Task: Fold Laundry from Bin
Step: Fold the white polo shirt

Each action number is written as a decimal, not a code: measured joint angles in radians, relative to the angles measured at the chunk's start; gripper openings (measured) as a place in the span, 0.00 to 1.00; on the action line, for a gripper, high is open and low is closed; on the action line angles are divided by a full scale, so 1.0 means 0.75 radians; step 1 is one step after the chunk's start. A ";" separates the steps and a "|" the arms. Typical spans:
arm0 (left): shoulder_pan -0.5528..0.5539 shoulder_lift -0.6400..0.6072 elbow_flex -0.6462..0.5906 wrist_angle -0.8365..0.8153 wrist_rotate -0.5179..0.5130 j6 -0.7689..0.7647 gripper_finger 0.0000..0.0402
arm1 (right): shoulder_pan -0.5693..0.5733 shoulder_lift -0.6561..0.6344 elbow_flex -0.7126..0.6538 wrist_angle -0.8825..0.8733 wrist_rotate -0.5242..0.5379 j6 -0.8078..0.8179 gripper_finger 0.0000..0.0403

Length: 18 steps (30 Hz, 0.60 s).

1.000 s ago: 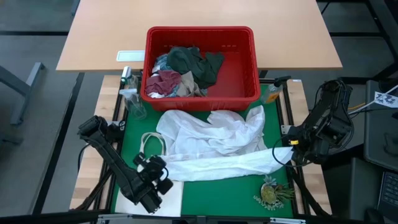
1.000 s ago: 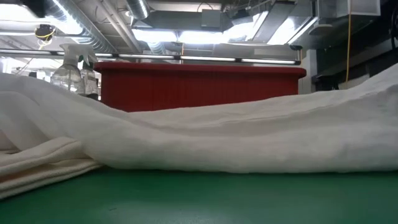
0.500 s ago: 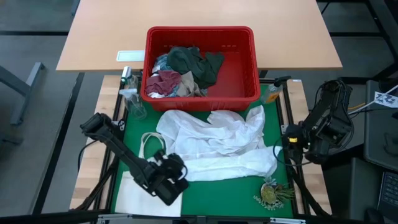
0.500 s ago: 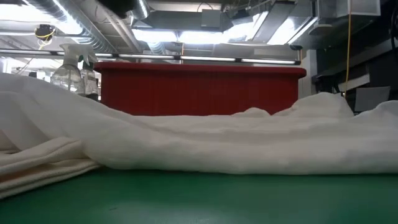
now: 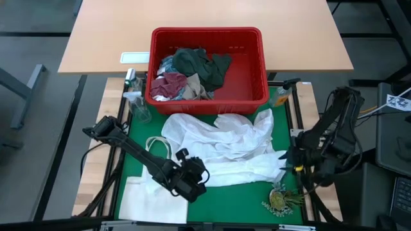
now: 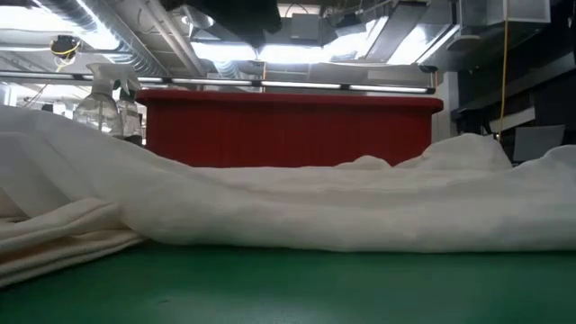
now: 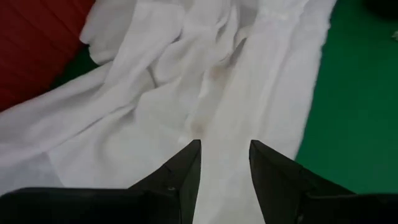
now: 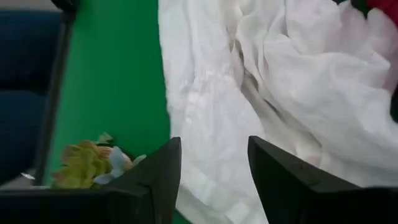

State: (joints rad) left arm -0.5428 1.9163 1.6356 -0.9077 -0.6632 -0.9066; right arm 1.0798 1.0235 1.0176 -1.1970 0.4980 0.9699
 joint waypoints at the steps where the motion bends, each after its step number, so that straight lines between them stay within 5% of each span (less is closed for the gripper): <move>1: 0.006 0.000 0.000 0.002 0.000 0.000 0.33 | 0.000 0.028 0.000 0.000 0.000 -0.021 0.46; 9: 0.017 0.006 0.000 0.017 0.001 0.002 0.33 | 0.000 0.234 0.000 0.022 0.005 -0.079 0.46; 18: 0.014 0.006 0.000 0.017 0.004 0.003 0.33 | 0.000 0.459 0.000 0.164 0.173 -0.130 0.46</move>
State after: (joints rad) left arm -0.5323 1.9205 1.6356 -0.8948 -0.6601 -0.9047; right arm 1.0796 1.3674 1.0176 -1.0740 0.6279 0.8724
